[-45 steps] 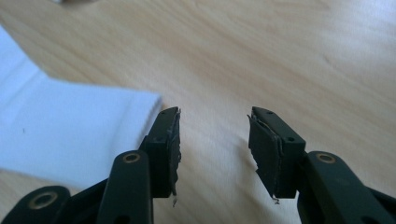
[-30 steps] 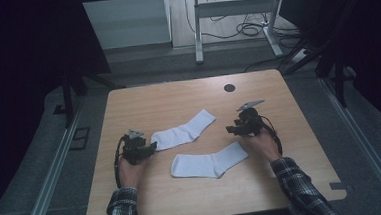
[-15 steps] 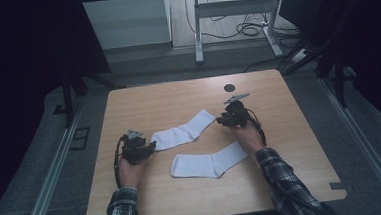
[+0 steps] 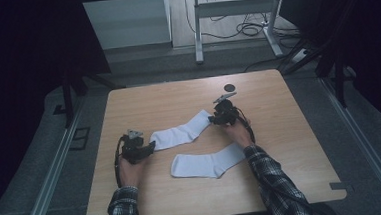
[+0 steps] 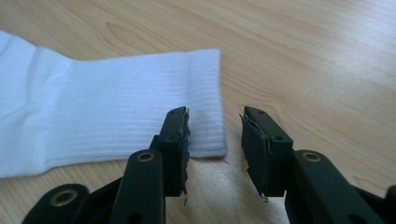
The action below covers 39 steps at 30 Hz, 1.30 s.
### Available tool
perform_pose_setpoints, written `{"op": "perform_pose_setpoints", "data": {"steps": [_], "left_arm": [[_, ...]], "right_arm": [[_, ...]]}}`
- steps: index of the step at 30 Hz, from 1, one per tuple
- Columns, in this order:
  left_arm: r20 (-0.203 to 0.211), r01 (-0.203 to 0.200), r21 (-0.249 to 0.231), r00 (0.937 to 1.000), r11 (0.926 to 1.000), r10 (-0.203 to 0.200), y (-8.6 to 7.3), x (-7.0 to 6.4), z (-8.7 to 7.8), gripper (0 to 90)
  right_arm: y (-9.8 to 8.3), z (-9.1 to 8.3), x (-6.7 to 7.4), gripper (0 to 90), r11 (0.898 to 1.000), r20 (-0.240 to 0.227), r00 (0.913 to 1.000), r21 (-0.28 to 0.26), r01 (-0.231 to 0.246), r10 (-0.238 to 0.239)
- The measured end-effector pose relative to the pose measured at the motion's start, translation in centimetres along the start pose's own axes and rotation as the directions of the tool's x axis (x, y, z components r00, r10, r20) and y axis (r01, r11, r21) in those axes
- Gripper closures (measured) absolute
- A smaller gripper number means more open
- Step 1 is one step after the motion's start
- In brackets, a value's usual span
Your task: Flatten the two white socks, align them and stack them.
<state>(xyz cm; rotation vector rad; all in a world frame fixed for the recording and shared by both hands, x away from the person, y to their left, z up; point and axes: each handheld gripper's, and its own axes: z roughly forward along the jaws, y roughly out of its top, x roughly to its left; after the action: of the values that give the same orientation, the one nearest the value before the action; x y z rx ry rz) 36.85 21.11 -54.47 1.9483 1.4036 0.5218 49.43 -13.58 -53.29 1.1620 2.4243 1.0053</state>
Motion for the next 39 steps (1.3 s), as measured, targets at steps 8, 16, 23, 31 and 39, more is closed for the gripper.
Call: {"op": "perform_pose_setpoints", "data": {"steps": [8, 16, 23, 31, 39], "left_arm": [[0.075, 0.008, 0.008, 0.9972, 0.9999, -0.009, 0.1, -0.1, -0.1, 76.3], [0.093, 0.021, -0.01, 0.9955, 0.9997, -0.02, 0.6, -0.5, -0.5, 85.5], [0.113, 0.001, -0.039, 0.9936, 0.9992, 0.004, 1.2, -1.5, -1.4, 85.6], [0.151, -0.027, -0.056, 0.9878, 0.9981, 0.036, 1.6, -2.8, -2.4, 85.5], [0.188, -0.055, -0.063, 0.9799, 0.9965, 0.066, 1.5, -4.5, -3.3, 85.5]], "right_arm": [[-0.2, -0.2, 0.7, 80.3, 1.0, -0.025, 0.9996, 0.019, -0.007, 0.008], [-0.6, -1.6, 0.7, 80.9, 1.0, -0.042, 0.9991, 0.014, -0.006, 0.007], [-1.3, -3.9, -0.1, 80.9, 1.0, -0.063, 0.9979, -0.022, -0.014, 0.013], [-2.4, -7.1, -0.4, 80.6, 0.999, -0.077, 0.997, -0.051, 0.002, -0.006], [-4.3, -9.6, -0.6, 80.3, 0.998, -0.094, 0.9954, -0.061, 0.011, -0.017]]}}
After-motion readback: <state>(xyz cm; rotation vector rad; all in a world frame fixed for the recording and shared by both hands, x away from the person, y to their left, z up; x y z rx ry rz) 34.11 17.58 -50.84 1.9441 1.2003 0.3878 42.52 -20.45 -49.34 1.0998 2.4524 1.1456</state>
